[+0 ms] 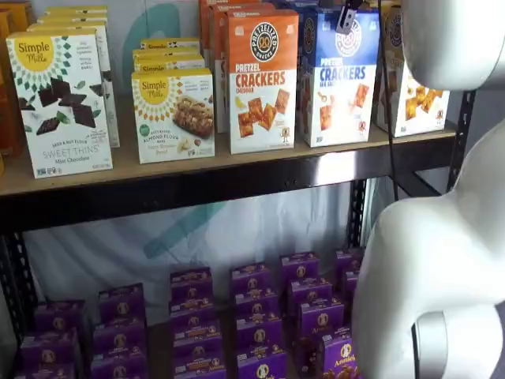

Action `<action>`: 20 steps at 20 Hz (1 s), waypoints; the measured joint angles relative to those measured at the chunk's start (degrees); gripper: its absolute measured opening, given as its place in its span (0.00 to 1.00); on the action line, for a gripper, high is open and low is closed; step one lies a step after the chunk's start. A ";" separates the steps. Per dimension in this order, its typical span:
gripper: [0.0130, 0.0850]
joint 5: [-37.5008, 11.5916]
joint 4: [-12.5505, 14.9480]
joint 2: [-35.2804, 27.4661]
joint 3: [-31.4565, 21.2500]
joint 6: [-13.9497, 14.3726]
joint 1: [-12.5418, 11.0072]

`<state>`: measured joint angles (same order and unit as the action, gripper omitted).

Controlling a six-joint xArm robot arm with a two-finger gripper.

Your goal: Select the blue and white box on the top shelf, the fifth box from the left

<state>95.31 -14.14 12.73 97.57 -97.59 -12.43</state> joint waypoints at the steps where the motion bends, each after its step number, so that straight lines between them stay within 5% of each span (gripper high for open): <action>1: 1.00 -0.04 -0.25 -0.09 0.11 -0.05 -0.15; 20: 1.00 6.58 2.12 -6.11 9.33 0.51 0.63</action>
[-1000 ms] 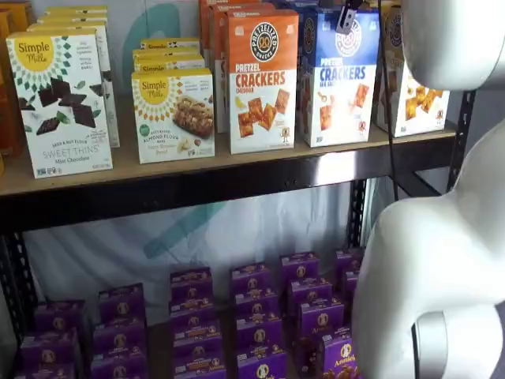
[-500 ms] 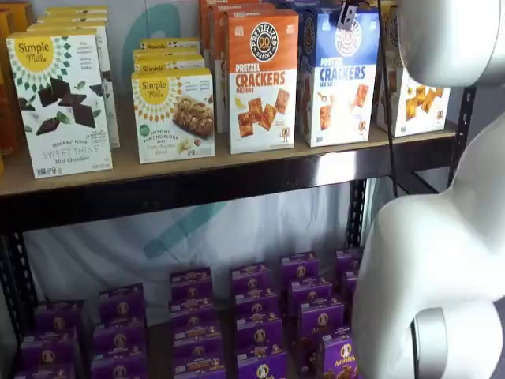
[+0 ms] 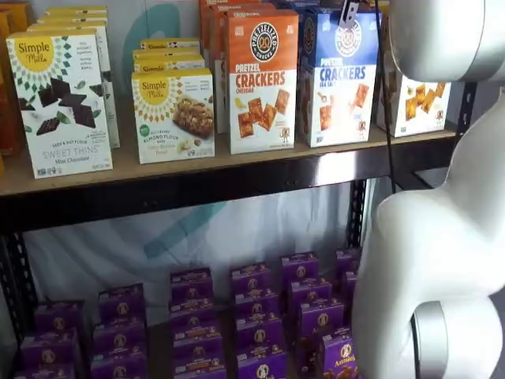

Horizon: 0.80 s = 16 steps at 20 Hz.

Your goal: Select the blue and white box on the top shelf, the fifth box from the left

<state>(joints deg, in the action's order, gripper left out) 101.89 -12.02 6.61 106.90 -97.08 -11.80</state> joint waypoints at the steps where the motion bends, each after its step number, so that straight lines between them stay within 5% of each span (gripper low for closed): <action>1: 1.00 -0.17 -0.21 0.07 -0.13 0.10 0.02; 16: 1.00 -2.02 2.63 1.99 -3.88 0.84 2.18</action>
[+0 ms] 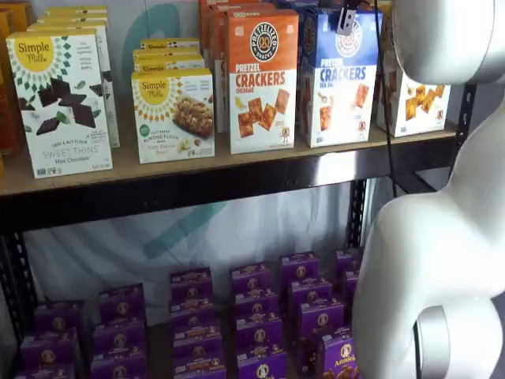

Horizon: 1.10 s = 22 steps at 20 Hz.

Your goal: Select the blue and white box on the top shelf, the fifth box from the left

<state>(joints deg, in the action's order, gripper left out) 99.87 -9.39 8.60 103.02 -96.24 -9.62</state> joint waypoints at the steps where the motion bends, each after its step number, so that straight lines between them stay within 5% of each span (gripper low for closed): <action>1: 1.00 0.08 0.06 0.10 -0.09 -0.07 -0.05; 19: 1.00 -1.74 0.58 2.74 -4.44 -0.72 -0.28; 22: 0.89 -2.03 0.03 2.93 -4.81 -0.72 -0.46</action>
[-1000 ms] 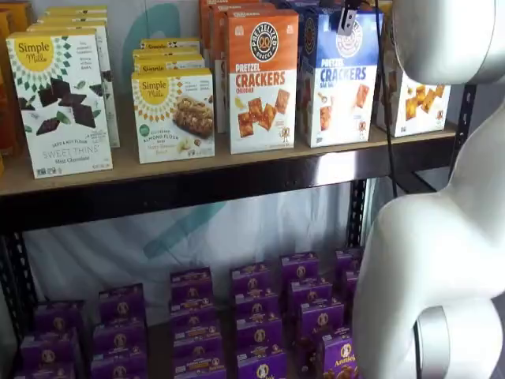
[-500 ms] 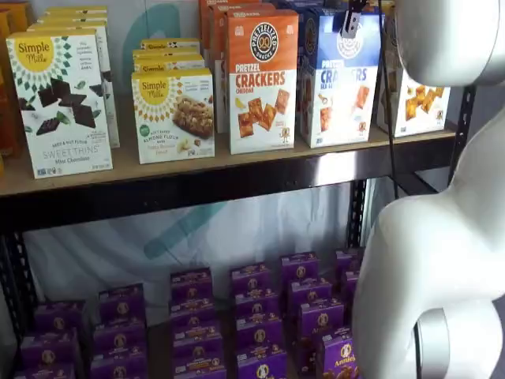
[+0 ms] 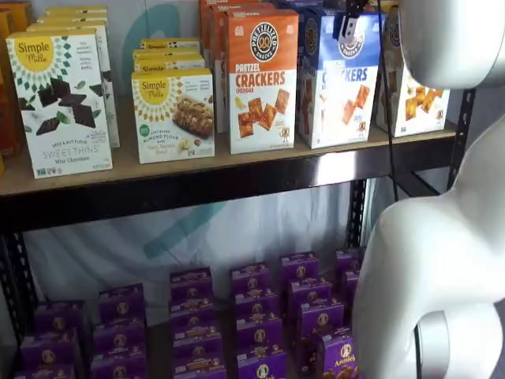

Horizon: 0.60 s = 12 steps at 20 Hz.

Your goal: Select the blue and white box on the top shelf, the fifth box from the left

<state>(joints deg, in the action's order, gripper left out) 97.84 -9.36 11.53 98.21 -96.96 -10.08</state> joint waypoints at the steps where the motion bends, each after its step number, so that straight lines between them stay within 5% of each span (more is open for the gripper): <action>1: 0.83 -0.09 -0.07 0.06 -0.10 -0.01 -0.03; 10: 0.78 -0.33 -0.20 0.29 -0.41 -0.03 -0.05; 12: 0.67 -0.30 -0.39 0.29 -0.33 -0.01 -0.12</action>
<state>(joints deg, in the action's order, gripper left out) 97.55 -9.74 11.82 97.88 -96.97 -10.20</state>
